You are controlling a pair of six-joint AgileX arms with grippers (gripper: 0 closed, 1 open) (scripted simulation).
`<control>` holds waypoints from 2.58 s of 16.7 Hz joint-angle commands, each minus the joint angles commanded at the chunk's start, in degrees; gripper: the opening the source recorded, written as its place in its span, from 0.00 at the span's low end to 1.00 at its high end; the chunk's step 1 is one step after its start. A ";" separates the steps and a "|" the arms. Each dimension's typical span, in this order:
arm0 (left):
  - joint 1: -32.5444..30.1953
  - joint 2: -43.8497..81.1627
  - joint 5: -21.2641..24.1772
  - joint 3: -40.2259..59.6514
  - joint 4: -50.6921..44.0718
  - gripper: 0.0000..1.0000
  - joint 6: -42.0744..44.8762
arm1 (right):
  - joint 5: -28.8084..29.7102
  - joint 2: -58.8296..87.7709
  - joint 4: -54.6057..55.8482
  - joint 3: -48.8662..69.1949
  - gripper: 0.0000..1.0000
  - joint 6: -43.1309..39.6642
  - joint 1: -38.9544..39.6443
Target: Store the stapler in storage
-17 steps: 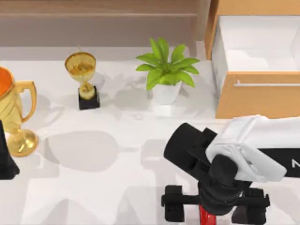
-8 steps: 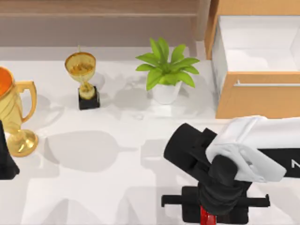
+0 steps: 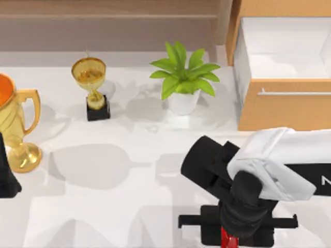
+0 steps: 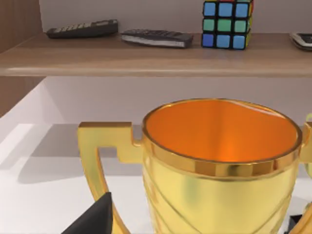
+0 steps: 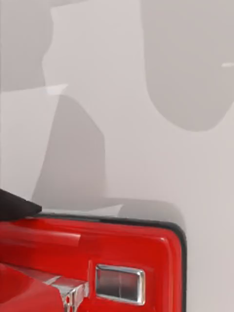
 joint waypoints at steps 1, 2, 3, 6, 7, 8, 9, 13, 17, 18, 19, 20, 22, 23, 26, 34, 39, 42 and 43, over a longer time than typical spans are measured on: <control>0.00 0.00 0.00 0.00 0.00 1.00 0.00 | 0.00 0.00 0.00 0.00 0.00 0.00 0.00; 0.00 0.00 0.00 0.00 0.00 1.00 0.00 | 0.00 0.00 0.00 0.00 0.00 0.00 0.00; 0.00 0.00 0.00 0.00 0.00 1.00 0.00 | 0.01 -0.12 0.00 -0.01 0.00 0.05 -0.01; 0.00 0.00 0.00 0.00 0.00 1.00 0.00 | 0.01 -1.09 -1.95 1.14 0.00 0.09 -0.02; 0.00 0.00 0.00 0.00 0.00 1.00 0.00 | 0.00 -1.55 -3.10 1.63 0.00 0.08 -0.01; 0.00 0.00 0.00 0.00 0.00 1.00 0.00 | 0.01 -2.04 -4.35 2.12 0.00 0.04 0.01; 0.00 0.00 0.00 0.00 0.00 1.00 0.00 | 0.00 -2.56 -5.56 2.64 0.00 0.04 -0.01; 0.00 0.00 0.00 0.00 0.00 1.00 0.00 | -0.01 -3.58 -7.08 3.61 0.00 -0.05 -0.05; 0.00 0.00 0.00 0.00 0.00 1.00 0.00 | 0.22 -4.18 -7.42 5.24 0.00 -0.12 -1.25; 0.00 0.00 0.00 0.00 0.00 1.00 0.00 | 0.56 -4.38 -7.83 7.02 0.00 -0.33 -2.48; 0.00 0.00 0.00 0.00 0.00 1.00 0.00 | 1.03 -4.42 -8.27 9.39 0.00 -0.66 -4.09; 0.00 0.00 0.00 0.00 0.00 1.00 0.00 | 1.64 -4.31 -8.72 12.34 0.00 -1.14 -5.99; 0.00 0.00 0.00 0.00 0.00 1.00 0.00 | 3.24 -3.60 -9.70 19.70 0.00 -2.74 -10.36; 0.00 0.00 0.00 0.00 0.00 1.00 0.00 | 4.14 -2.95 -10.26 23.80 0.00 -3.87 -12.71; 0.00 0.00 0.00 0.00 0.00 1.00 0.00 | 6.61 0.60 -12.46 36.81 0.00 -8.79 -20.16; 0.00 0.00 0.00 0.00 0.00 1.00 0.00 | 6.46 24.29 -26.72 65.69 0.00 -30.87 -39.64; 0.00 0.00 0.00 0.00 0.00 1.00 0.00 | 2.16 39.05 -36.81 76.23 0.00 -42.63 -43.63; 0.00 0.00 0.00 0.00 0.00 1.00 0.00 | 0.71 42.17 -39.61 79.62 0.00 -45.27 -43.94; 0.00 0.00 0.00 0.00 0.00 1.00 0.00 | 0.67 42.25 -39.69 79.72 0.00 -45.34 -43.95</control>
